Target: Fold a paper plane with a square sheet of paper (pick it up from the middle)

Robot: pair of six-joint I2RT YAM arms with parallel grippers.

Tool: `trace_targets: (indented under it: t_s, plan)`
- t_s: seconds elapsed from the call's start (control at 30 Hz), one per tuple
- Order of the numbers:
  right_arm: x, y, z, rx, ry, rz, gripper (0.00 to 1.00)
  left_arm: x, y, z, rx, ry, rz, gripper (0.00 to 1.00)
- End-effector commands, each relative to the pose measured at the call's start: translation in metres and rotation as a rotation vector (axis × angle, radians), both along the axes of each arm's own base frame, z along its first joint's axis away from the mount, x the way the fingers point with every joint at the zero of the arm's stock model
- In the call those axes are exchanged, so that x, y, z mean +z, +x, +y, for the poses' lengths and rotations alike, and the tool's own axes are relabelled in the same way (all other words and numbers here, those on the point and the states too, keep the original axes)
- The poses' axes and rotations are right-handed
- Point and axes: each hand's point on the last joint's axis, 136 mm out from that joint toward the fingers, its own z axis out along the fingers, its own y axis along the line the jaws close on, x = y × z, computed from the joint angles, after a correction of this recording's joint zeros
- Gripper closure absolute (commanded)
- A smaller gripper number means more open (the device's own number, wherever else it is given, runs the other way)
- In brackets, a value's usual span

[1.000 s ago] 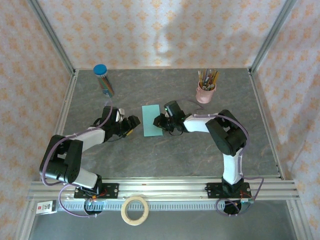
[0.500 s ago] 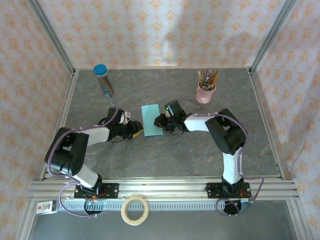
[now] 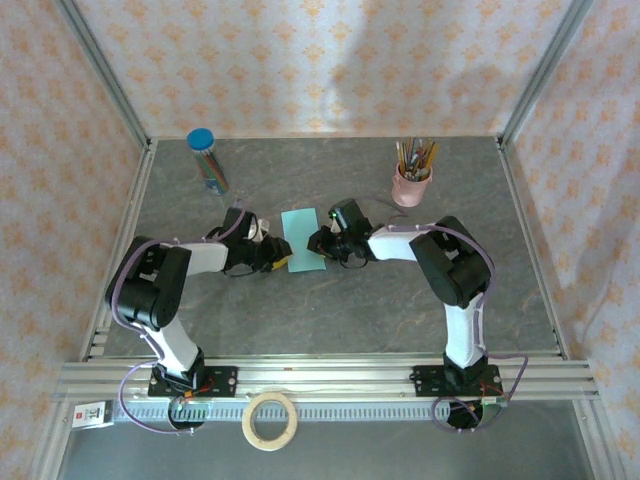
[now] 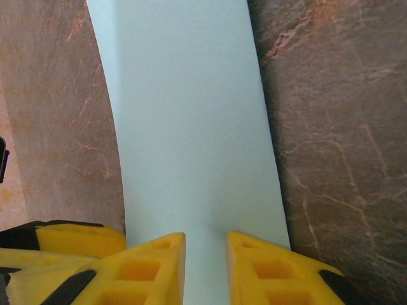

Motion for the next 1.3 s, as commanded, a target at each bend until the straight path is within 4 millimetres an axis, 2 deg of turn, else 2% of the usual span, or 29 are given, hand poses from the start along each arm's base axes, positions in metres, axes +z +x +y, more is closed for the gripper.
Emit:
trace_targets:
  t_s: [0.0, 0.23, 0.43, 0.7, 0.8, 0.87, 0.93, 1.03, 1.27]
  plan:
    - [-0.032, -0.009, -0.013, -0.002, -0.087, 0.067, 0.77, 0.004, 0.007, -0.006, -0.028, -0.018, -0.016, 0.68]
    - [-0.028, -0.007, -0.013, 0.005, -0.081, 0.048, 0.77, 0.011, 0.021, -0.007, -0.015, -0.087, -0.038, 0.68]
    - [-0.021, -0.005, -0.011, 0.027, -0.067, 0.008, 0.76, 0.014, 0.035, -0.006, -0.017, -0.104, -0.053, 0.74]
    - [-0.001, 0.002, -0.003, 0.075, -0.030, -0.083, 0.72, 0.007, 0.039, -0.002, -0.020, -0.087, -0.041, 0.87]
    - [0.019, 0.012, 0.002, 0.084, -0.009, -0.158, 0.66, 0.008, 0.040, 0.000, -0.010, -0.080, -0.041, 0.94]
    - [0.040, 0.021, 0.004, 0.087, 0.008, -0.240, 0.58, 0.010, 0.041, 0.000, 0.003, -0.084, -0.040, 0.96]
    - [0.059, 0.029, 0.003, 0.082, 0.007, -0.331, 0.50, 0.014, 0.041, 0.000, 0.020, -0.096, -0.038, 0.97]
    - [0.083, 0.034, -0.003, 0.088, -0.007, -0.476, 0.43, 0.020, 0.042, 0.001, 0.054, -0.114, -0.027, 0.98]
    - [0.109, 0.026, -0.013, 0.187, -0.073, -0.716, 0.29, 0.028, 0.043, 0.001, 0.117, -0.147, 0.006, 0.98]
